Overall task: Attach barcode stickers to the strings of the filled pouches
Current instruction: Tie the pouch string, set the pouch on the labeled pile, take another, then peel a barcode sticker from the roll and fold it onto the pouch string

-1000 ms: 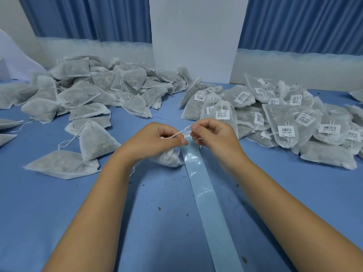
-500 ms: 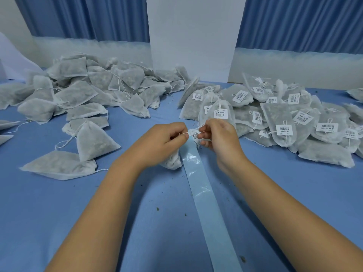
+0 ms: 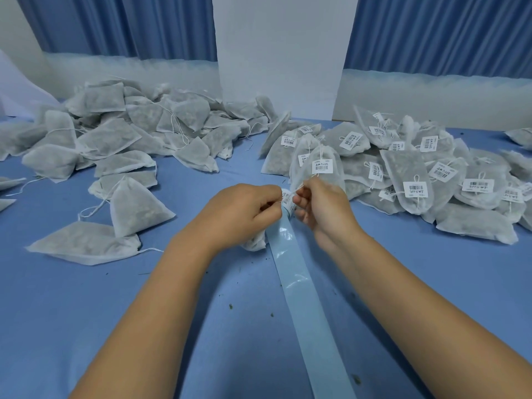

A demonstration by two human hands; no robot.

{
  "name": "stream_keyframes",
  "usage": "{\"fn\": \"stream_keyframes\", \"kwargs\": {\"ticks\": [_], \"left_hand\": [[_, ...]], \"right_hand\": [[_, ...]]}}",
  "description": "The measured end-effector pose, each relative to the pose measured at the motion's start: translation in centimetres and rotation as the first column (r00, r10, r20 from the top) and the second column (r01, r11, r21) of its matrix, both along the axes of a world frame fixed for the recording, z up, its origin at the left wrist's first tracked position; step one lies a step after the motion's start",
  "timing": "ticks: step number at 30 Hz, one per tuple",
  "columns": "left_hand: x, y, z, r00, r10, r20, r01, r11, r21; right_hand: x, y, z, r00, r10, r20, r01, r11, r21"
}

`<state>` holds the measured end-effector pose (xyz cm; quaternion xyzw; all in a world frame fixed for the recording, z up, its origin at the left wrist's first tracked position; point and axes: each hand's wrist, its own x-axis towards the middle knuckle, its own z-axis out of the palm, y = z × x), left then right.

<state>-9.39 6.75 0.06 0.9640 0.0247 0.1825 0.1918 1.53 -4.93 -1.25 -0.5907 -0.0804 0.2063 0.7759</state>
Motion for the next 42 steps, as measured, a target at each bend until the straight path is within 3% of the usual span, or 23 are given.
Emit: {"fn": "stream_keyframes", "kwargs": {"ticks": [2, 8, 12, 17, 20, 24, 28, 31, 35, 39, 42], "left_hand": [[0.2, 0.3, -0.3, 1.0, 0.009, -0.008, -0.009, 0.999, -0.051], [-0.2, 2.1, -0.2, 0.997, -0.057, -0.046, 0.028, 0.877, -0.479], [-0.9, 3.3, 0.1, 0.994, -0.074, -0.085, 0.013, 0.828, -0.561], [-0.7, 4.1, -0.2, 0.99, 0.109, -0.089, -0.14, 0.788, -0.6], [-0.1, 4.3, -0.6, 0.956, 0.289, -0.058, -0.263, 0.749, -0.608], [0.4, 3.7, -0.5, 0.897, 0.437, 0.068, -0.264, 0.653, -0.709], [0.7, 2.8, -0.4, 0.862, 0.485, 0.147, -0.207, 0.602, -0.771], [1.0, 2.3, -0.4, 0.874, 0.462, 0.149, -0.169, 0.577, -0.799], [1.1, 2.2, -0.3, 0.89, 0.446, 0.091, -0.139, 0.456, -0.879], [1.1, 2.2, -0.1, 0.921, 0.389, 0.024, -0.108, 0.314, -0.943], [0.8, 2.0, 0.2, 0.965, 0.261, -0.006, -0.081, 0.277, -0.957]], "right_hand": [[0.1, -0.1, 0.0, 1.0, 0.001, -0.019, -0.001, 1.0, 0.013], [0.5, -0.5, 0.5, 1.0, -0.005, -0.017, 0.008, 0.99, 0.141], [0.7, -0.8, 0.9, 0.998, -0.05, 0.029, 0.044, 0.986, 0.161], [0.2, -0.8, 1.1, 0.978, -0.025, 0.205, -0.009, 0.987, 0.16], [-0.6, -0.9, 0.9, 0.9, 0.039, 0.434, -0.067, 0.996, 0.05], [-1.8, -0.8, 0.3, 0.714, 0.154, 0.683, -0.128, 0.988, -0.09], [-2.9, -0.4, -0.4, 0.487, 0.215, 0.847, -0.078, 0.976, -0.203], [-3.0, -0.3, -1.3, 0.37, 0.282, 0.885, -0.009, 0.954, -0.3], [-2.9, -0.2, -1.8, 0.365, 0.353, 0.862, 0.035, 0.92, -0.391], [-2.6, -0.3, -1.6, 0.406, 0.354, 0.842, -0.01, 0.924, -0.383], [-2.2, -0.5, -1.4, 0.417, 0.342, 0.842, -0.006, 0.927, -0.374]]}}
